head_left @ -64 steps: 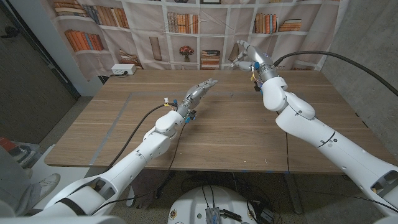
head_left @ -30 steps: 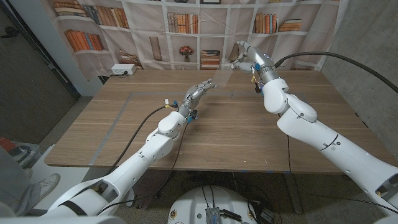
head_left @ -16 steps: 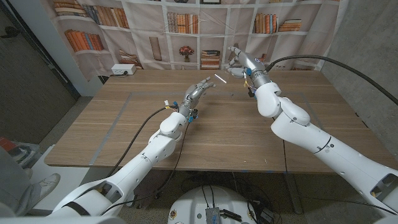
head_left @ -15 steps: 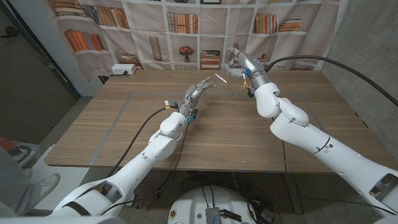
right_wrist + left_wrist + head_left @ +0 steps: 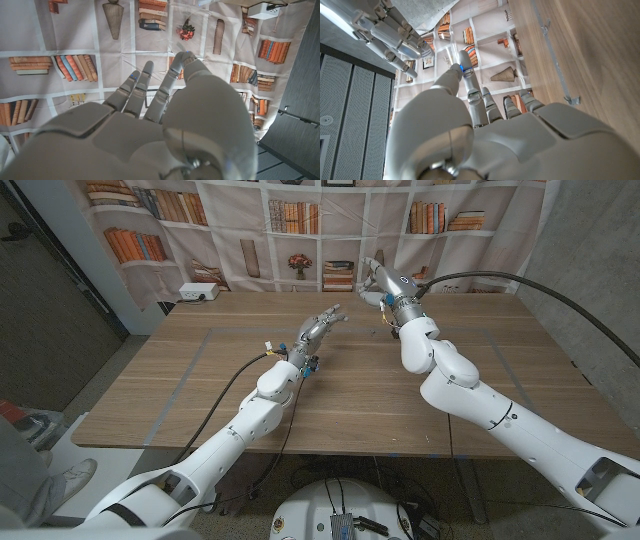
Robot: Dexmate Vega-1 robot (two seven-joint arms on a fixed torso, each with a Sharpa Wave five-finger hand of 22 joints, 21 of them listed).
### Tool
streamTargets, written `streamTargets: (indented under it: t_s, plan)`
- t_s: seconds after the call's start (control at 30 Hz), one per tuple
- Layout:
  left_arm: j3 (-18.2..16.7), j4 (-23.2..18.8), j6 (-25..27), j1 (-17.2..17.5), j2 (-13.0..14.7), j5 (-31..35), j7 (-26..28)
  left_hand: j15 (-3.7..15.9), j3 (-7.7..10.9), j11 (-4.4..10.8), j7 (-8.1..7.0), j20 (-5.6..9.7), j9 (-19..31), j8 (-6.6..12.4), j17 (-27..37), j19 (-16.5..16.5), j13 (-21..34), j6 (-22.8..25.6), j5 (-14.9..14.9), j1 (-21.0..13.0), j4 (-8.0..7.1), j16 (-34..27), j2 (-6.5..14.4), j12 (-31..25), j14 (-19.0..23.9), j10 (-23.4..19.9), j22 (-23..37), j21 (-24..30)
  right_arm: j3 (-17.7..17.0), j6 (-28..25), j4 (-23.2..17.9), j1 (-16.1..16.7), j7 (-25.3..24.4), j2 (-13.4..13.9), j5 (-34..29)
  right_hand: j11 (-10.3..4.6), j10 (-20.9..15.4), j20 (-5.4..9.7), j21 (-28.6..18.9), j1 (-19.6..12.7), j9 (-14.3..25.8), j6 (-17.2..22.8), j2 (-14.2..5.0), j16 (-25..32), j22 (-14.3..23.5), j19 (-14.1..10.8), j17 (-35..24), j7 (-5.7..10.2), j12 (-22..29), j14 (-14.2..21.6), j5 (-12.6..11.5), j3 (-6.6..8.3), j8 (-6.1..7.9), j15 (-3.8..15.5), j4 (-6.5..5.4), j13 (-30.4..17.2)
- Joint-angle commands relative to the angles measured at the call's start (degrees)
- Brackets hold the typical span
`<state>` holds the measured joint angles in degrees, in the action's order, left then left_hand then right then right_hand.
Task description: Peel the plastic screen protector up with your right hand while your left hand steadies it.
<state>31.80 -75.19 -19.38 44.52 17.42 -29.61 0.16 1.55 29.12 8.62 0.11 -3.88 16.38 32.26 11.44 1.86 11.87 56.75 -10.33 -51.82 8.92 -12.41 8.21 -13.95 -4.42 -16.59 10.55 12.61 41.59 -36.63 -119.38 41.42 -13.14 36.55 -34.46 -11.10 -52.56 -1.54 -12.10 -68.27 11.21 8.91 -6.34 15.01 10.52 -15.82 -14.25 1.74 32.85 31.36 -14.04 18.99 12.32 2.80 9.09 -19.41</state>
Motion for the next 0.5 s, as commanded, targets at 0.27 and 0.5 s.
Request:
streamTargets:
  t_s: [0.27, 0.5]
  plan:
    - [-0.1, -0.2, -0.1, 0.3, 0.8, -0.9, -2.2, 0.22, 0.59, -0.24, 0.03, 0.36, -0.5, 0.57, 0.1, 0.4, 0.2, 1.3, 0.4, -0.1, -0.07, 0.4, -0.3, 0.4, -0.2, -0.7, 0.3, 0.1, 2.0, -5.0, 5.0, -1.1, -6.9, -3.9, -10.1, -1.4, -2.2, -0.02, 0.0, -0.6, 0.0, 1.2, 0.71, 0.7, 0.1, -0.5, -0.7, 0.86, 0.4, 1.1, -0.2, 0.42, 0.11, 10.25, 0.42, -6.0]
    - [-0.2, 0.4, -1.2, 0.2, 0.4, -0.8, -2.3, 0.23, 0.62, -0.14, -0.05, 0.4, -0.9, 0.45, 0.0, 0.4, 0.2, 1.4, 0.5, -0.2, -0.11, 0.4, -0.4, 0.5, -0.2, -0.8, 0.3, 0.1, 4.4, -4.6, 9.1, -1.0, -11.8, -6.2, -14.2, -1.22, -2.5, -0.01, 0.0, -1.4, 0.1, 1.5, 0.97, 0.9, 0.1, -0.6, -0.8, 1.1, 0.0, 1.7, -0.3, 0.64, 0.13, 10.45, 0.82, -5.6]
